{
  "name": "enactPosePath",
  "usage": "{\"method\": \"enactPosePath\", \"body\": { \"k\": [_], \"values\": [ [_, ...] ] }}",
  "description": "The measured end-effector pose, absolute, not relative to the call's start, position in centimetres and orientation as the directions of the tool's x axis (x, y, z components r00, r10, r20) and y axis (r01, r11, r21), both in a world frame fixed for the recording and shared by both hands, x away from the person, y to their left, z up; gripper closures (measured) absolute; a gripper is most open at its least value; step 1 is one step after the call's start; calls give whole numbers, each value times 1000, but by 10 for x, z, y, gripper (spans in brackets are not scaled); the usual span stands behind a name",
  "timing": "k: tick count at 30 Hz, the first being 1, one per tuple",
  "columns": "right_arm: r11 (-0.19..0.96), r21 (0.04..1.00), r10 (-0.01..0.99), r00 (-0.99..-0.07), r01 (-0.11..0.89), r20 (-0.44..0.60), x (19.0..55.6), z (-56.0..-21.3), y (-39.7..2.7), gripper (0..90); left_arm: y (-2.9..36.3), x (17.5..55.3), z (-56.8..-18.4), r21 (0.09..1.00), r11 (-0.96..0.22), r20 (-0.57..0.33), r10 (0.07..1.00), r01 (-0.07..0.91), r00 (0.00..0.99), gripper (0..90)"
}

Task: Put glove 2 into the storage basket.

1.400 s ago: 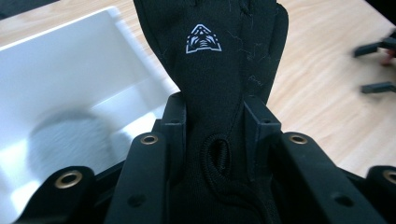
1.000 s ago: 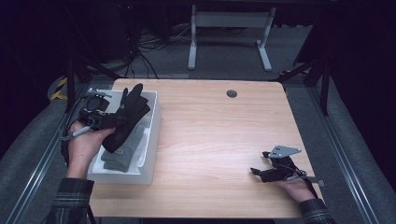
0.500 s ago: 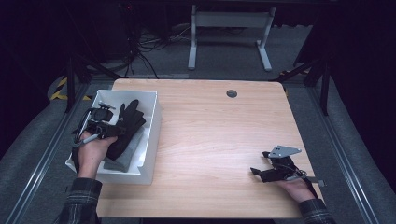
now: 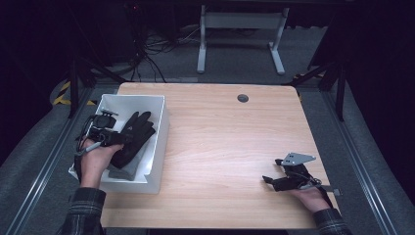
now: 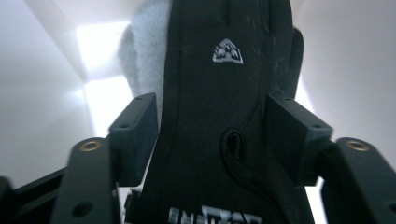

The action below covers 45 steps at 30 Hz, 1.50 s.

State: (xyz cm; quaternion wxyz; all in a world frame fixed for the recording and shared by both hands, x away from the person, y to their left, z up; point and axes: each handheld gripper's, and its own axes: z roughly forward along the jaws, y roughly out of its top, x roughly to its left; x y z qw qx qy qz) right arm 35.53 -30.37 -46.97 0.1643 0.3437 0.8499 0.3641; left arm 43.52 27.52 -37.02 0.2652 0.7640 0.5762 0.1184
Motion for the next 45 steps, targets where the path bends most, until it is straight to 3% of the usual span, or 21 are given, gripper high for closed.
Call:
{"method": "enactPosePath", "body": {
  "k": [6, 16, 36, 45],
  "values": [
    [499, 732, 704, -710, 464, -29, 355, -470, -304, 149, 276, 430, -353, 586, -200, -130, 933, 785, 335, 293],
    [498, 732, 704, -710, 465, -29, 355, -470, -304, 149, 260, 424, -330, 645, -233, -141, 900, 728, 413, 275],
    [498, 732, 704, -710, 465, -29, 355, -470, -304, 149, 184, 410, -299, 719, -342, -127, 791, 605, 598, 257],
    [497, 732, 704, -710, 465, -27, 355, -470, -304, 150, 155, 408, -301, 729, -372, -113, 764, 575, 636, 188]
  ]
}}
